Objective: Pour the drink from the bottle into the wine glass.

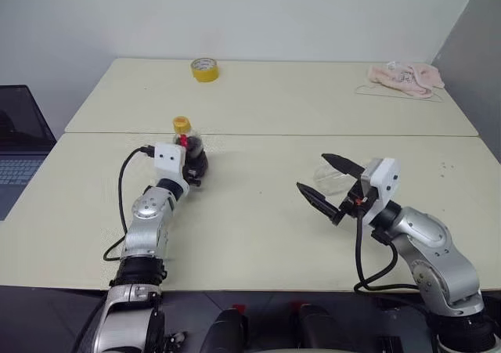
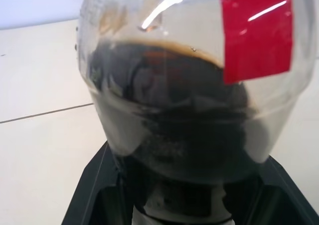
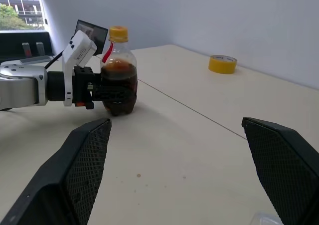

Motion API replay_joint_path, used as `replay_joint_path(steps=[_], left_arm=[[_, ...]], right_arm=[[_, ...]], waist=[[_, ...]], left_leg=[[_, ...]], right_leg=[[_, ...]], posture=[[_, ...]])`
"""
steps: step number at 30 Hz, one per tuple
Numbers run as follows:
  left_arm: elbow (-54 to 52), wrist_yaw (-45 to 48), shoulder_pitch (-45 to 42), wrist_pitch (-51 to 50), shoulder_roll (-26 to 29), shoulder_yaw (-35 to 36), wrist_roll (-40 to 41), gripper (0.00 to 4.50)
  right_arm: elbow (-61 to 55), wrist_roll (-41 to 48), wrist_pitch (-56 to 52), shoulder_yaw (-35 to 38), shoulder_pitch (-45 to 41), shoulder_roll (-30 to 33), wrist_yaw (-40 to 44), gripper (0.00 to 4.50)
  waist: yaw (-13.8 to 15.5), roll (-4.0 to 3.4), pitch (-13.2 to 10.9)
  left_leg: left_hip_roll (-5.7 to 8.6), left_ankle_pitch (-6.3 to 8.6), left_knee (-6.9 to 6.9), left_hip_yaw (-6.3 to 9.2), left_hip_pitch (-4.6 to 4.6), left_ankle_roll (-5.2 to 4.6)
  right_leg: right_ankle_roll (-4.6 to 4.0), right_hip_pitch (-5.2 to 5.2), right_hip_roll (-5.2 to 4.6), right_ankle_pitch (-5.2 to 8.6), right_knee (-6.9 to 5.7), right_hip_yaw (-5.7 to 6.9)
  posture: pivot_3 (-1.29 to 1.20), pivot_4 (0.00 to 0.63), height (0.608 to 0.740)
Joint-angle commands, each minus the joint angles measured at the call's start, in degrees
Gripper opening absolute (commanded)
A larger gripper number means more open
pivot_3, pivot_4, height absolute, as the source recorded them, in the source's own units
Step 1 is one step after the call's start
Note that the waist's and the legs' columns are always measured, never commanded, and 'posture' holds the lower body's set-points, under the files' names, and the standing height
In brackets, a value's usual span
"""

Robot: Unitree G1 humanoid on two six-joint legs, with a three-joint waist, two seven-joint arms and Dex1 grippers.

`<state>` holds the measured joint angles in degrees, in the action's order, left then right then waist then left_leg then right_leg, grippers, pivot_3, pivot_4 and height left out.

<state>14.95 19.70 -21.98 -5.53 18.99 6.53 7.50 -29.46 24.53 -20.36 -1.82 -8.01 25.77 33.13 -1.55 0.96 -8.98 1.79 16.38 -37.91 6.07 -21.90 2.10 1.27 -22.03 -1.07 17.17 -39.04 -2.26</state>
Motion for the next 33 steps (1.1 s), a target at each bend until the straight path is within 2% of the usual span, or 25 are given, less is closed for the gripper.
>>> replay_joint_path(steps=[1,6,10,21,33], left_arm=[[-13.7,0.0,2.8,-3.1,-0.3,-3.0,-0.9,1.86],[-25.2,-1.7,6.2,-10.2,-2.0,-6.6,-2.0,1.78],[-30.3,-2.1,8.0,-13.1,-2.5,-11.1,-4.6,1.68],[-30.7,-3.3,7.4,-13.8,-3.1,-15.5,-9.6,1.55],[-31.2,-2.2,7.9,-12.5,-3.3,-17.0,-11.3,1.41]], right_arm=[[-4.1,3.9,-3.4,1.6,-3.4,-0.7,-1.7,4.50],[-4.3,8.4,-11.9,1.1,-7.6,-1.0,-3.5,4.50],[-2.7,6.0,-13.8,-1.2,-12.0,-2.7,-6.0,4.50],[4.2,1.3,-14.6,-8.8,-22.0,-10.4,-7.8,4.50],[8.2,2.0,-16.4,-8.9,-24.5,-12.8,-6.0,4.50]], waist=[[0.0,0.01,0.0],[0.0,0.01,0.0],[0.0,0.01,0.0],[-0.1,0.00,0.0],[-0.1,0.00,0.0]], left_leg=[[0.00,0.00,0.00,0.02,-0.01,0.01],[-0.01,0.00,0.00,0.01,-0.04,-0.01],[0.00,0.01,0.01,-0.02,-0.02,-0.03],[0.00,0.08,0.02,-0.01,-0.05,-0.15],[0.00,0.09,0.02,-0.01,-0.06,-0.17]], right_leg=[[0.00,0.00,0.00,0.00,-0.01,0.01],[0.00,-0.02,0.00,0.00,-0.02,0.02],[0.00,-0.02,0.00,0.00,-0.02,0.00],[-0.01,-0.08,0.02,0.00,-0.02,0.02],[-0.01,-0.11,0.01,0.00,-0.04,0.01]], posture=[[0.00,0.150,0.740],[0.00,0.150,0.740],[0.00,0.150,0.740],[0.00,0.150,0.740],[0.00,0.150,0.740]])
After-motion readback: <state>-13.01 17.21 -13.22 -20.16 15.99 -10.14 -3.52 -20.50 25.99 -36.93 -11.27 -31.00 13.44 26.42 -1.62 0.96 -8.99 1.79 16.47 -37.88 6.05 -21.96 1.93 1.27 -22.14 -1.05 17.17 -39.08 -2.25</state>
